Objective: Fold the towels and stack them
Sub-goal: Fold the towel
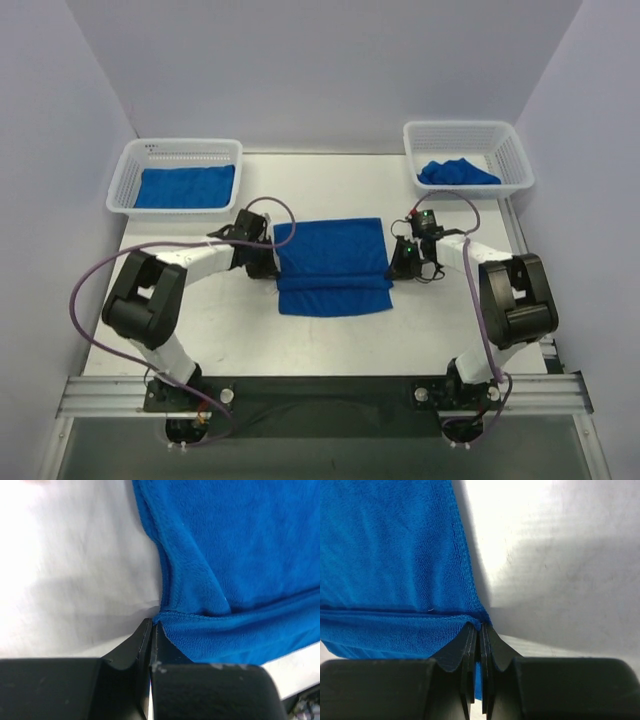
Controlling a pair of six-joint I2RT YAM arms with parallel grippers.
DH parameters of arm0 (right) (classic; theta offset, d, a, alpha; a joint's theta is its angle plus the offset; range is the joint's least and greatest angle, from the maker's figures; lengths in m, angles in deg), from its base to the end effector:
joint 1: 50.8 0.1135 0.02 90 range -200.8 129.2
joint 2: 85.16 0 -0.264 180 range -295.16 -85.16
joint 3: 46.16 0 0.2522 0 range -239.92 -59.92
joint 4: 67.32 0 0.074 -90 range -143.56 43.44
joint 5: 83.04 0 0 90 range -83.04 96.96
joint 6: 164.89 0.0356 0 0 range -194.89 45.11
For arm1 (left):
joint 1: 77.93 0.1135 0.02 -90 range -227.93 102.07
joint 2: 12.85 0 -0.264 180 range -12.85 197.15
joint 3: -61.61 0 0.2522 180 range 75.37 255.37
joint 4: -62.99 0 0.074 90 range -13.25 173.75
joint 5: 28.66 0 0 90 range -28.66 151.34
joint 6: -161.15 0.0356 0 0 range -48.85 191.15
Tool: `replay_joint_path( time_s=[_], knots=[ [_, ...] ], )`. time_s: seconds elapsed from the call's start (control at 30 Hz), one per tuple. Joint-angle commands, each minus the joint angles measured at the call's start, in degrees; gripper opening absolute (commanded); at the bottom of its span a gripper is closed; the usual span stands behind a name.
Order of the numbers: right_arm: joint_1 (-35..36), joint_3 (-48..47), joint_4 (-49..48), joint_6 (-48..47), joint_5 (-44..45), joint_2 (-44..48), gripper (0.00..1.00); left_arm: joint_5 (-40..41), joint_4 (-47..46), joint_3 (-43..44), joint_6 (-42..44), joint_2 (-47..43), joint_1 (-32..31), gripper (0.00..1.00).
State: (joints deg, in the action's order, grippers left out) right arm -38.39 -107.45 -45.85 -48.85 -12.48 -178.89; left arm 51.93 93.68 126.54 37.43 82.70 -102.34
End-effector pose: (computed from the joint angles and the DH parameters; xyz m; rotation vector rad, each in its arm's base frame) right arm 0.3035 0.0789 0.1547 0.1626 2.5699 0.6916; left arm 0.2844 -0.1355 0.1521 -0.1644 2.7282 -0.5361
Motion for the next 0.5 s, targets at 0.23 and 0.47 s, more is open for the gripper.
replay_joint_path(
  time_s=[0.23,0.47],
  knots=[
    [-1.24,-9.15,-2.34,1.55,5.2,-8.04,0.0,6.24,6.26,17.63,9.8,10.36,5.5,0.0],
    [-1.15,-13.03,-1.11,0.94,6.08,-5.94,0.0,6.25,8.56,19.66,12.79,6.85,7.0,0.0]
  ],
)
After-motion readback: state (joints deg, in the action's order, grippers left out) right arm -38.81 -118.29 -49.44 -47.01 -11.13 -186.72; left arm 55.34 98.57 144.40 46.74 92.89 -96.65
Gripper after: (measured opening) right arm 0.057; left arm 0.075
